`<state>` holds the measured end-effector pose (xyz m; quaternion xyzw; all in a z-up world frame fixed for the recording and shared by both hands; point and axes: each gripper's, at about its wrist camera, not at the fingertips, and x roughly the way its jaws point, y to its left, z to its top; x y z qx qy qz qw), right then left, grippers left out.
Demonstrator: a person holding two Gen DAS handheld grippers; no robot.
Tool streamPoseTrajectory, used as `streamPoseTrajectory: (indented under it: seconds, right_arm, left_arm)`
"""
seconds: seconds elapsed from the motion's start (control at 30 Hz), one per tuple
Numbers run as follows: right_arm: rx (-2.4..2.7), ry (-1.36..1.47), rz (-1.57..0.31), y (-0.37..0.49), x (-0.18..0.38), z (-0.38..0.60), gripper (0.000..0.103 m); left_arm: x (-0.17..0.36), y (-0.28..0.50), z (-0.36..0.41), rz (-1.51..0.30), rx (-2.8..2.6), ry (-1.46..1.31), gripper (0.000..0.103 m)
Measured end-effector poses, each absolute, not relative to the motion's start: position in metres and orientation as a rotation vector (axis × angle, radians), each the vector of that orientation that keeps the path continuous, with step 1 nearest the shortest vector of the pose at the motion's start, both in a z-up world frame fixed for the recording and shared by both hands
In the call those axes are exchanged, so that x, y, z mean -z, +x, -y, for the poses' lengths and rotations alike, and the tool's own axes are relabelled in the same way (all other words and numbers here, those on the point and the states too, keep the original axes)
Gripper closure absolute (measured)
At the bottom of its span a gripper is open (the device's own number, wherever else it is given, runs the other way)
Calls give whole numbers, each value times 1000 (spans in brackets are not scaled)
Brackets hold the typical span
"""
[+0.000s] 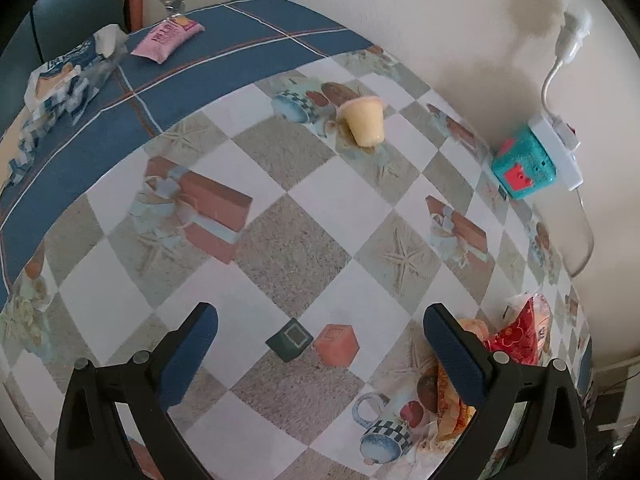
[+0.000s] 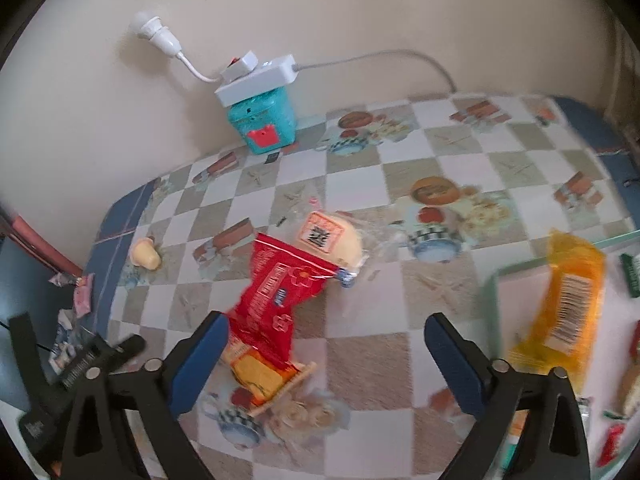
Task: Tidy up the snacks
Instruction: 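Grasp the red Nice bag with the right gripper while the left gripper grasps the Swiss roll bag, then carry the red bag and Swiss roll bag over the tray and open both grippers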
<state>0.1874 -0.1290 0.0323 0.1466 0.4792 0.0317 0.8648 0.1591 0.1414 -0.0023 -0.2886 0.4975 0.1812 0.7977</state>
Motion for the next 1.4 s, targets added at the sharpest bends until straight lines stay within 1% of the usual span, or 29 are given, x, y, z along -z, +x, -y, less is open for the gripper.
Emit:
streamPoseTrajectory:
  seconds: [0.03, 0.1, 0.13, 0.2, 0.33, 0.4, 0.43, 0.47, 0.53, 0.57, 0.73, 0.77, 1.2, 1.27, 1.3, 1.33, 1.4]
  right_arm:
    - [-73, 321, -1013, 191, -30, 128, 8]
    - [-87, 347, -1033, 199, -24, 124, 14]
    - [-92, 356, -1044, 202, -21, 122, 15]
    - [-103, 373, -1070, 209, -14, 118, 23]
    - [-126, 391, -1091, 217, -6, 109, 27]
    - [-132, 399, -1096, 220, -5, 106, 37]
    - [-136, 403, -1102, 221, -3, 105, 40]
    - [-136, 408, -1107, 222, -1, 104, 49]
    - [-142, 426, -1107, 222, 1, 105, 53]
    - [-147, 436, -1104, 221, 1, 106, 59]
    - [-165, 438, -1082, 216, -5, 111, 60]
    - [-168, 440, -1075, 214, -7, 113, 62]
    - [-87, 422, -978, 181, -28, 161, 62]
    - [-75, 421, -969, 176, -31, 167, 62]
    - [-71, 424, -965, 174, -31, 170, 62]
    - [-68, 428, -963, 172, -32, 173, 62]
    - [-59, 440, -960, 168, -32, 178, 62]
  left_arm:
    - [2, 161, -140, -1070, -387, -613, 1]
    - [2, 163, -138, -1071, -379, -608, 1]
    - [2, 163, -137, -1071, -376, -611, 1]
    - [3, 164, -136, -1079, -375, -614, 1]
    - [7, 166, -133, -1096, -369, -619, 1]
    - [8, 167, -131, -1102, -360, -619, 1]
    - [8, 168, -130, -1104, -356, -617, 1]
    - [8, 168, -127, -1109, -349, -615, 1]
    - [7, 170, -124, -1111, -338, -612, 1]
    - [7, 170, -122, -1111, -333, -611, 1]
    - [4, 175, -108, -1120, -286, -603, 1]
    - [4, 176, -105, -1122, -276, -601, 1]
    - [5, 195, -51, -1171, -147, -478, 1]
    - [7, 198, -41, -1180, -132, -452, 4]
    - [8, 199, -37, -1185, -126, -441, 9]
    - [10, 200, -32, -1191, -118, -428, 11]
    - [13, 203, -23, -1202, -111, -400, 12]
